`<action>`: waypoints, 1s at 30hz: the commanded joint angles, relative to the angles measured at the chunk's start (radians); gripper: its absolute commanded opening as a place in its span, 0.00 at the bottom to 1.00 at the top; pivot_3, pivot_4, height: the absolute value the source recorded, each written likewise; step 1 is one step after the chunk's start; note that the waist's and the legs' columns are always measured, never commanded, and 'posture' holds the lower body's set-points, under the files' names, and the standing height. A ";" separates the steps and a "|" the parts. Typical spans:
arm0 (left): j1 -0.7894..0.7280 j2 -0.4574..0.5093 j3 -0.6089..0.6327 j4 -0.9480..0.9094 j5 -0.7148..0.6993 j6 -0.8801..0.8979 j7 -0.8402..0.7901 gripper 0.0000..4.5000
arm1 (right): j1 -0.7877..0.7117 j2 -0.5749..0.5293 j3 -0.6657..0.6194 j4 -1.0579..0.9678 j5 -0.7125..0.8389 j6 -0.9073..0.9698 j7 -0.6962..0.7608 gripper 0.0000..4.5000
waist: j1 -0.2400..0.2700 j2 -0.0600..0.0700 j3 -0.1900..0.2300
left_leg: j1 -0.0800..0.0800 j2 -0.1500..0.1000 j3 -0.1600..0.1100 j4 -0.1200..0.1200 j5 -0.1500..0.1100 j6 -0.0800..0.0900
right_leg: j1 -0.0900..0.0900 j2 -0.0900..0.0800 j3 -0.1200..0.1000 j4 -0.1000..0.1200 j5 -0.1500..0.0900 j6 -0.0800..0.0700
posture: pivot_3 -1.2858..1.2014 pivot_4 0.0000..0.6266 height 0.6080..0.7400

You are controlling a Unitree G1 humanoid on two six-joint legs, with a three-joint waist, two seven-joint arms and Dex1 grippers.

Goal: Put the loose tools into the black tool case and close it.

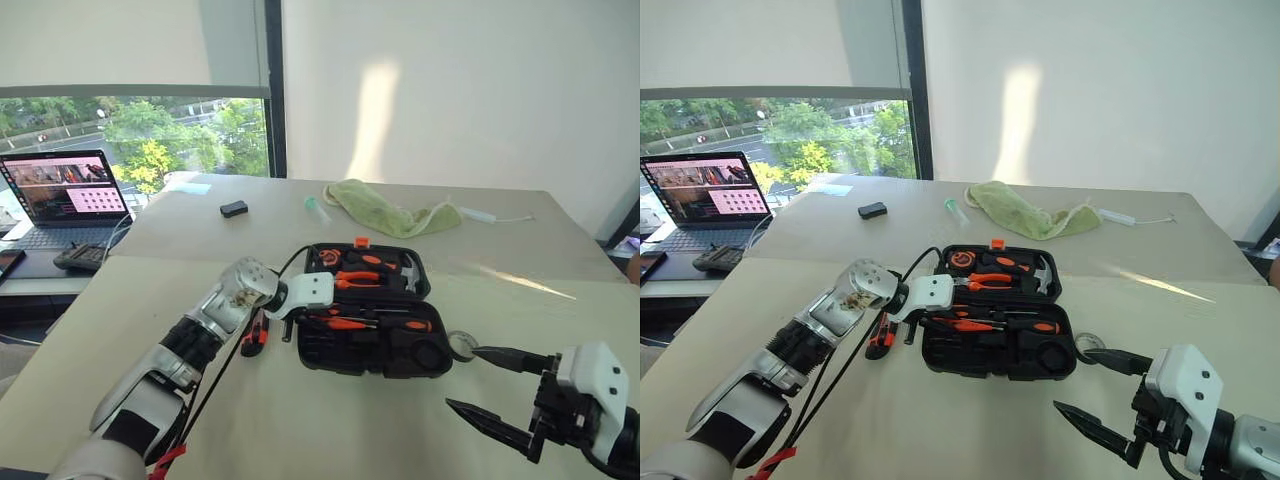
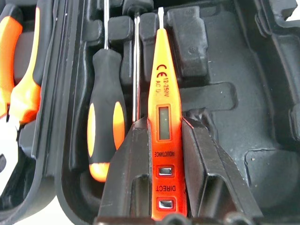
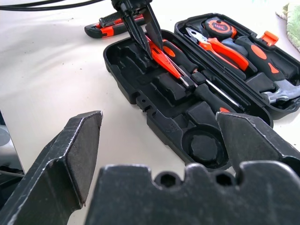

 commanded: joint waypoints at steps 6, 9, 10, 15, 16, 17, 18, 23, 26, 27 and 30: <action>-0.039 -0.016 0.010 0.093 0.044 -0.115 -0.013 0.10 | 0.010 0.001 -0.021 -0.015 0.000 -0.035 -0.002 1.00 | 0.001 0.000 0.000 | 0.000 0.000 0.000 0.000 0.000 0.000 | 0.001 0.000 0.000 0.000 0.000 0.000 | 0.52 0.24 1.00; -0.051 -0.032 0.023 0.126 0.030 -0.124 -0.024 0.21 | 0.008 -0.001 -0.020 -0.010 -0.002 -0.037 -0.002 1.00 | 0.001 0.000 0.000 | 0.001 0.000 0.000 0.001 0.000 0.000 | 0.001 0.000 0.000 0.000 0.000 0.000 | 0.52 0.24 1.00; -0.055 -0.038 0.029 0.135 0.023 -0.119 -0.030 0.32 | 0.008 -0.002 -0.020 -0.010 -0.003 -0.038 -0.002 1.00 | 0.002 0.000 0.000 | 0.001 0.000 0.000 0.001 0.000 0.000 | 0.001 0.000 0.000 0.000 0.000 0.001 | 0.52 0.24 1.00; -0.039 -0.034 0.098 0.044 -0.048 -0.052 -0.066 0.69 | 0.015 0.003 -0.025 -0.012 -0.007 -0.041 -0.004 1.00 | -0.002 0.000 0.000 | -0.001 0.000 0.000 0.001 0.000 0.001 | 0.000 0.000 0.000 0.000 0.000 0.001 | 0.52 0.24 1.00; -0.033 -0.029 0.112 0.014 -0.068 -0.017 -0.078 0.69 | 0.016 0.005 -0.025 -0.012 -0.009 -0.042 -0.005 1.00 | -0.003 0.000 0.000 | -0.002 0.000 0.000 0.001 0.000 0.001 | -0.001 0.000 0.000 0.000 0.000 0.001 | 0.52 0.24 1.00; -0.027 -0.025 0.134 -0.025 -0.092 0.032 -0.081 0.69 | 0.019 0.007 -0.025 -0.012 -0.011 -0.044 -0.005 1.00 | -0.003 0.000 0.000 | -0.003 0.000 0.000 0.001 -0.001 0.001 | -0.002 0.000 0.000 0.000 0.000 0.001 | 0.52 0.24 1.00; -0.027 -0.028 0.167 -0.055 -0.126 0.112 -0.067 0.65 | 0.021 0.010 -0.020 -0.011 -0.017 -0.047 -0.007 1.00 | -0.003 0.000 0.000 | -0.003 0.000 0.000 0.001 -0.001 0.001 | -0.002 0.000 0.000 0.000 0.000 0.001 | 0.52 0.24 1.00; 0.001 -0.047 0.244 -0.121 -0.173 0.245 0.019 0.27 | 0.004 0.010 0.009 0.000 -0.037 -0.056 -0.014 1.00 | -0.003 0.000 0.000 | -0.002 0.000 0.000 0.002 -0.001 0.001 | -0.001 0.000 0.000 0.000 0.000 0.002 | 0.52 0.24 1.00; 0.032 -0.064 0.252 -0.163 -0.187 0.286 0.054 0.02 | -0.010 0.005 0.019 0.012 -0.044 -0.058 -0.012 1.00 | -0.002 0.000 0.000 | -0.001 0.000 0.000 0.002 -0.001 0.002 | 0.000 0.000 0.000 0.000 0.000 0.002 | 0.52 0.24 1.00; 0.047 -0.071 0.250 -0.178 -0.191 0.302 0.069 0.01 | -0.017 0.003 0.023 0.016 -0.045 -0.059 -0.012 1.00 | -0.002 0.000 0.000 | -0.002 0.000 0.000 0.002 -0.001 0.002 | 0.000 0.000 0.000 0.000 0.000 0.002 | 0.52 0.24 1.00; 0.099 -0.104 0.248 -0.211 -0.197 0.323 0.126 0.01 | -0.037 -0.006 0.038 0.028 -0.050 -0.057 -0.012 1.00 | -0.002 0.000 0.000 | -0.002 -0.001 0.000 0.002 -0.001 0.002 | 0.000 -0.001 0.000 0.000 0.000 0.002 | 0.52 0.24 1.00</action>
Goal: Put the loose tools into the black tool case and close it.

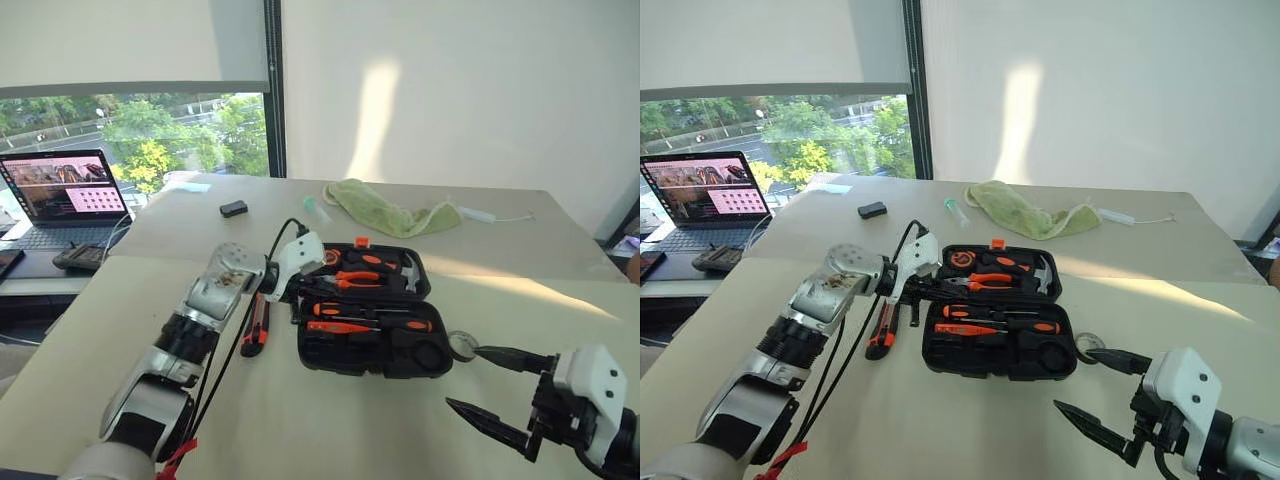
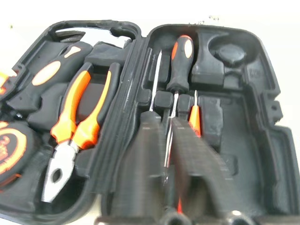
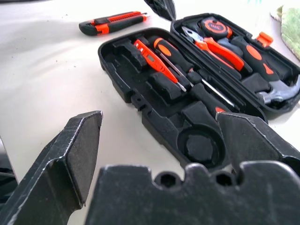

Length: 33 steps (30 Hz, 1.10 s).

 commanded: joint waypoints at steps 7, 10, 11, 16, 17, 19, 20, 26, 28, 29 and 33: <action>0.146 -0.081 -0.012 -0.028 0.027 -0.040 0.181 0.01 | -0.019 -0.020 -0.002 -0.001 -0.007 -0.011 0.004 1.00 | 0.000 0.000 0.000 | 0.001 0.000 0.000 0.000 0.000 0.000 | 0.000 0.000 0.000 0.000 0.000 0.000 | 0.52 0.24 1.00; 0.198 -0.079 -0.046 0.016 0.073 -0.070 0.226 0.01 | -0.006 -0.018 -0.017 -0.010 -0.002 -0.007 0.004 1.00 | 0.001 0.000 0.000 | 0.001 0.000 0.000 -0.001 0.000 0.000 | 0.001 -0.001 0.000 0.000 0.000 0.000 | 0.52 0.24 1.00; 0.209 -0.079 -0.056 0.036 0.091 -0.075 0.245 0.01 | -0.001 -0.018 -0.021 -0.012 -0.001 -0.007 0.004 1.00 | 0.002 0.000 0.000 | 0.001 0.000 0.000 0.000 0.000 0.000 | 0.001 -0.001 0.000 0.000 0.000 0.000 | 0.52 0.24 1.00; 0.233 -0.076 -0.097 0.077 0.128 -0.109 0.269 0.01 | 0.010 -0.019 -0.032 -0.018 0.004 -0.005 0.003 1.00 | -0.001 0.005 -0.007 | 0.006 0.000 0.000 -0.001 0.000 0.001 | 0.004 -0.003 0.001 0.000 0.000 0.000 | 0.52 0.24 1.00; 0.237 -0.076 -0.108 0.084 0.135 -0.121 0.267 0.01 | 0.008 -0.021 -0.030 -0.017 0.003 -0.005 0.001 1.00 | -0.001 0.006 -0.009 | 0.006 0.001 0.000 -0.001 0.000 0.000 | 0.005 -0.002 0.002 0.000 0.001 -0.001 | 0.52 0.24 1.00; 0.249 -0.071 -0.125 0.101 0.150 -0.153 0.265 0.01 | 0.003 -0.024 -0.022 -0.016 0.002 -0.003 -0.002 1.00 | 0.000 0.007 -0.013 | 0.008 0.001 0.000 -0.001 0.000 0.000 | 0.006 -0.002 0.002 0.000 0.001 -0.001 | 0.52 0.24 1.00; 0.255 -0.077 -0.098 0.096 0.131 -0.189 0.274 0.01 | -0.002 -0.025 -0.017 -0.017 0.002 -0.002 -0.005 1.00 | 0.000 0.007 -0.014 | 0.009 0.001 0.000 -0.001 0.000 0.000 | 0.006 -0.003 0.002 0.000 0.001 -0.001 | 0.52 0.24 1.00; 0.227 -0.115 0.201 -0.083 -0.124 -0.103 0.337 0.01 | -0.019 -0.019 -0.004 -0.018 0.016 -0.008 -0.010 1.00 | -0.003 0.006 -0.013 | 0.004 0.002 0.000 -0.002 0.000 0.000 | 0.001 -0.003 0.002 0.001 0.001 -0.001 | 0.52 0.24 1.00; 0.215 -0.083 0.293 -0.159 -0.176 -0.007 0.393 0.12 | -0.051 -0.019 0.020 -0.006 0.024 -0.011 -0.015 1.00 | -0.006 0.005 -0.012 | 0.002 0.002 -0.001 -0.002 0.000 -0.001 | 0.000 -0.002 0.002 0.001 0.001 -0.001 | 0.52 0.24 1.00; 0.219 -0.069 0.327 -0.204 -0.194 0.041 0.422 0.17 | -0.065 -0.022 0.032 -0.001 0.025 -0.010 -0.015 1.00 | -0.006 0.005 -0.012 | 0.002 0.002 -0.001 -0.002 0.000 -0.001 | 0.000 -0.002 0.002 0.000 0.001 -0.001 | 0.52 0.24 1.00; 0.256 -0.029 0.401 -0.368 -0.207 0.242 0.572 0.49 | -0.107 -0.033 0.066 0.027 0.020 -0.011 -0.004 1.00 | -0.006 0.006 -0.012 | 0.003 0.001 -0.001 -0.003 0.000 -0.001 | 0.001 -0.003 0.001 0.000 0.001 -0.001 | 0.52 0.24 1.00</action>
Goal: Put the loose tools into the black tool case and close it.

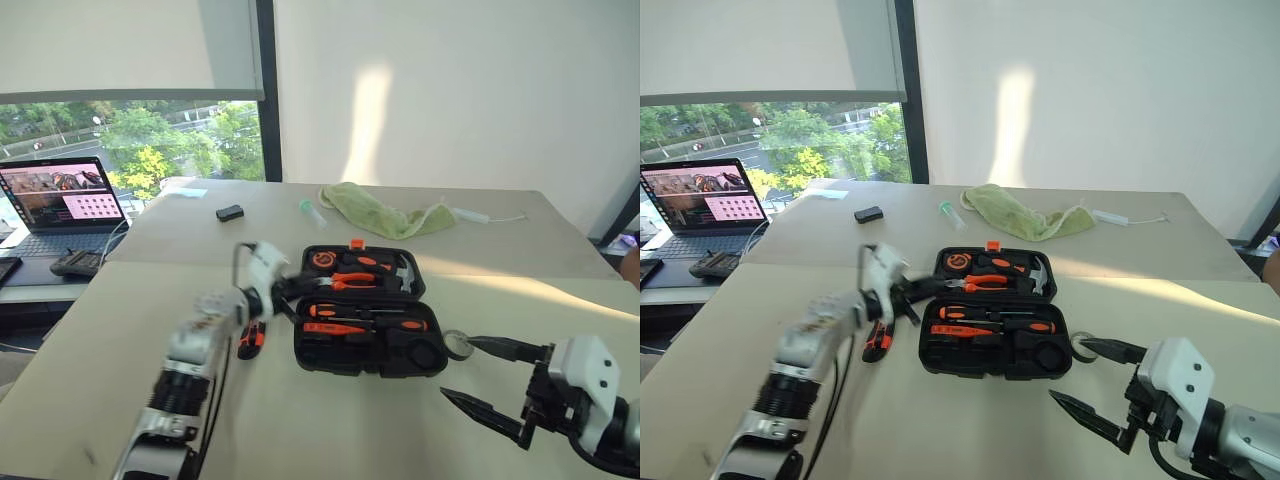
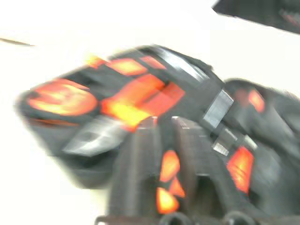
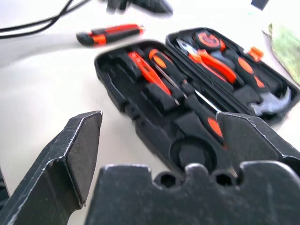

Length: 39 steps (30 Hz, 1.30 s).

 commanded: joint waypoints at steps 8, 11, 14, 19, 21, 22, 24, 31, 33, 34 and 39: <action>0.153 -0.003 -0.002 -0.327 0.017 0.624 0.359 0.98 | -0.082 -0.049 0.040 0.062 0.015 -0.015 0.044 1.00 | 0.011 -0.002 0.001 | 0.000 -0.001 0.000 0.000 0.000 0.001 | 0.001 0.000 -0.001 0.000 0.000 0.001 | 0.52 0.24 1.00; 0.174 -0.008 -0.033 -0.313 0.046 0.717 0.416 0.98 | -0.100 -0.063 0.035 0.076 0.024 -0.007 0.055 1.00 | 0.009 -0.002 0.001 | 0.001 -0.001 0.000 0.000 0.000 0.000 | 0.001 0.000 -0.001 0.000 0.000 0.001 | 0.52 0.24 1.00; 0.203 -0.009 -0.062 -0.315 0.067 0.711 0.451 0.93 | -0.108 -0.077 0.030 0.081 0.028 -0.001 0.064 1.00 | 0.007 -0.001 0.001 | 0.002 -0.001 0.000 -0.001 0.000 -0.001 | 0.002 0.001 0.000 0.000 0.000 0.000 | 0.52 0.24 1.00; 0.264 -0.011 -0.039 -0.332 0.076 0.585 0.458 0.53 | -0.094 -0.077 0.014 0.066 0.039 0.011 0.062 1.00 | 0.002 0.000 0.000 | 0.004 0.000 0.000 -0.003 0.000 -0.002 | 0.002 0.000 0.002 0.000 -0.001 -0.001 | 0.52 0.24 1.00; 0.268 -0.011 -0.008 -0.334 0.054 0.413 0.399 0.38 | -0.080 -0.069 0.010 0.053 0.040 0.013 0.051 1.00 | 0.005 0.000 0.001 | 0.004 0.000 0.000 -0.004 0.000 -0.002 | 0.002 -0.003 0.002 0.000 -0.001 -0.002 | 0.52 0.24 1.00; 0.259 -0.008 0.011 -0.336 0.018 0.350 0.341 0.38 | -0.073 -0.065 0.009 0.047 0.041 0.013 0.045 1.00 | 0.007 0.000 0.001 | 0.003 0.000 0.000 -0.003 0.001 -0.002 | 0.001 -0.007 0.003 0.000 -0.001 -0.003 | 0.52 0.24 1.00; 0.205 0.013 0.034 -0.330 -0.087 0.285 0.181 0.39 | -0.061 -0.056 0.008 0.034 0.045 0.013 0.033 1.00 | 0.011 -0.001 0.001 | 0.000 0.000 -0.001 -0.003 0.001 -0.003 | -0.001 -0.010 0.001 0.000 -0.001 -0.004 | 0.52 0.24 1.00; -0.067 0.205 -0.310 -0.077 -0.094 0.097 -0.415 0.39 | -0.019 -0.027 0.000 0.008 0.036 0.001 0.012 1.00 | 0.019 0.002 0.001 | 0.000 -0.003 0.001 0.000 0.000 0.000 | 0.002 -0.001 -0.002 -0.001 -0.005 -0.010 | 0.52 0.24 1.00; -0.139 0.167 -0.432 0.029 -0.005 -0.014 -0.466 0.39 | 0.008 -0.014 -0.021 -0.017 0.039 0.006 -0.003 1.00 | 0.013 0.002 0.001 | 0.000 -0.004 0.003 0.000 -0.001 0.003 | 0.002 -0.001 0.000 -0.002 -0.005 -0.009 | 0.52 0.24 1.00; -0.164 0.151 -0.471 0.070 0.024 -0.034 -0.476 0.39 | 0.021 -0.009 -0.030 -0.030 0.039 0.008 -0.009 1.00 | 0.010 0.001 0.001 | 0.000 -0.004 0.003 0.000 -0.001 0.003 | 0.002 -0.001 0.000 -0.002 -0.005 -0.009 | 0.52 0.24 1.00; -0.198 0.104 -0.577 0.205 0.170 -0.214 -0.479 0.39 | 0.106 0.018 -0.078 -0.097 0.042 0.017 -0.040 1.00 | 0.006 -0.001 0.003 | -0.003 -0.003 0.003 0.000 -0.001 0.003 | -0.002 0.002 0.000 -0.002 -0.001 -0.001 | 0.52 0.24 1.00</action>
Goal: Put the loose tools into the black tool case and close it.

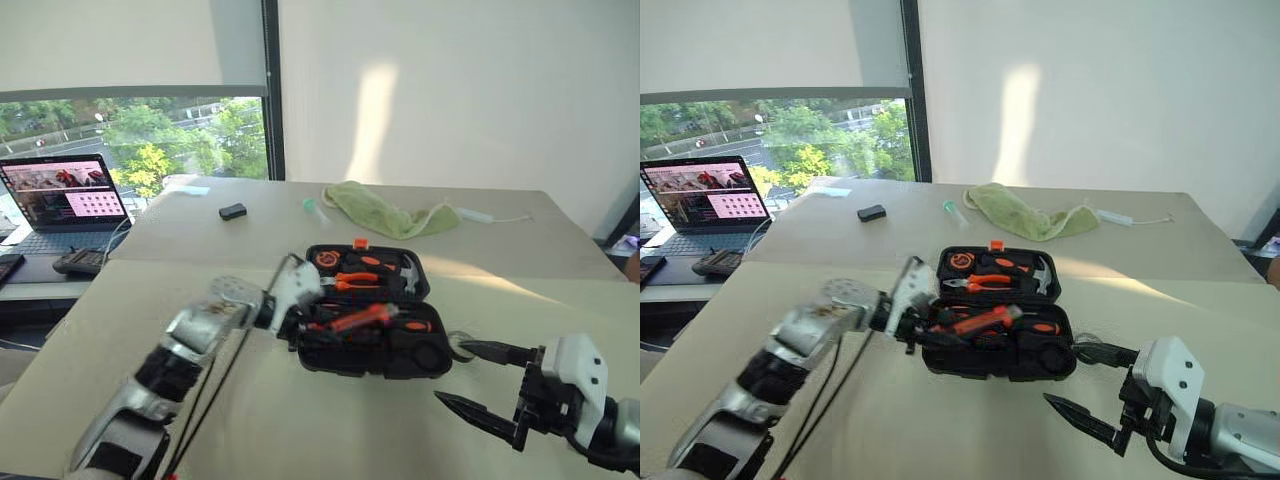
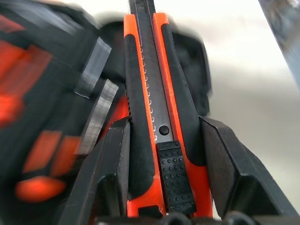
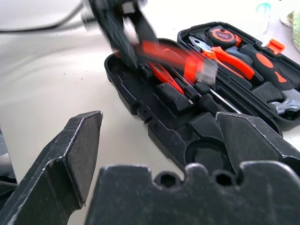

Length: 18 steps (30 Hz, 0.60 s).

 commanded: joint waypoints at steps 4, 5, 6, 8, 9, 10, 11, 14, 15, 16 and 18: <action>-0.011 0.029 -0.050 0.039 0.125 -0.174 -0.053 0.39 | 0.084 0.032 -0.083 -0.091 0.020 0.001 -0.038 1.00 | 0.000 0.000 0.000 | 0.001 0.002 0.000 0.000 0.000 0.000 | 0.000 0.000 0.000 0.001 0.000 0.000 | 0.52 0.24 1.00; -0.012 0.034 -0.050 0.037 0.131 -0.180 -0.063 0.39 | 0.089 0.033 -0.085 -0.093 0.021 0.000 -0.040 1.00 | 0.000 0.000 0.000 | 0.001 0.002 0.000 0.000 0.000 -0.001 | 0.000 0.000 0.000 0.001 0.000 0.000 | 0.52 0.24 1.00; -0.011 0.044 -0.051 0.032 0.134 -0.192 -0.080 0.39 | 0.092 0.034 -0.086 -0.095 0.021 -0.001 -0.043 1.00 | 0.001 0.000 0.000 | 0.001 0.002 -0.001 0.000 0.000 -0.001 | 0.000 0.000 0.000 0.001 0.000 0.000 | 0.52 0.24 1.00; -0.013 0.058 -0.044 0.031 0.137 -0.213 -0.109 0.39 | 0.092 0.033 -0.086 -0.095 0.022 -0.001 -0.048 1.00 | -0.002 0.000 0.000 | 0.001 0.002 -0.001 0.001 0.000 -0.001 | 0.000 0.000 0.000 0.001 -0.001 -0.001 | 0.52 0.24 1.00; -0.015 0.060 -0.042 0.037 0.140 -0.218 -0.114 0.39 | 0.091 0.032 -0.085 -0.093 0.023 -0.002 -0.048 1.00 | -0.004 0.000 0.000 | 0.002 0.003 -0.001 0.001 0.000 -0.001 | 0.000 0.000 0.001 0.001 -0.001 -0.001 | 0.52 0.24 1.00; -0.019 0.060 -0.040 0.044 0.143 -0.224 -0.119 0.39 | 0.089 0.030 -0.083 -0.090 0.021 -0.003 -0.048 1.00 | -0.005 0.000 0.000 | 0.002 0.003 -0.001 0.000 0.000 -0.001 | 0.001 0.000 0.001 0.001 -0.001 -0.001 | 0.52 0.24 1.00; -0.023 0.059 -0.038 0.051 0.145 -0.220 -0.121 0.39 | 0.085 0.027 -0.081 -0.086 0.019 -0.004 -0.047 1.00 | -0.006 0.000 0.000 | 0.003 0.003 -0.001 0.000 0.000 -0.001 | 0.001 0.000 0.001 0.001 -0.001 0.000 | 0.52 0.24 1.00; -0.025 0.060 -0.037 0.050 0.146 -0.209 -0.143 0.39 | 0.068 0.016 -0.073 -0.074 0.017 -0.003 -0.046 1.00 | -0.006 0.000 0.000 | 0.002 0.003 -0.001 0.000 0.000 -0.001 | 0.000 0.000 0.000 0.001 0.000 0.000 | 0.52 0.24 1.00; -0.024 0.059 -0.035 0.047 0.143 -0.197 -0.148 0.39 | 0.063 0.012 -0.072 -0.070 0.016 -0.002 -0.045 1.00 | -0.006 0.000 0.000 | 0.002 0.003 -0.001 0.000 0.000 -0.001 | 0.000 0.000 0.000 0.001 -0.001 0.001 | 0.52 0.24 1.00; -0.023 0.057 -0.034 0.045 0.142 -0.189 -0.149 0.39 | 0.059 0.010 -0.072 -0.067 0.016 -0.002 -0.043 1.00 | -0.006 0.000 0.000 | 0.002 0.003 -0.001 0.000 0.000 -0.001 | 0.000 0.000 0.000 0.001 -0.001 0.001 | 0.52 0.24 1.00; -0.024 0.059 -0.036 0.045 0.141 -0.176 -0.160 0.39 | 0.055 0.005 -0.073 -0.063 0.016 -0.001 -0.040 1.00 | -0.006 0.000 0.000 | 0.002 0.003 -0.001 0.000 0.000 -0.001 | 0.000 0.000 0.000 0.001 -0.001 0.001 | 0.52 0.24 1.00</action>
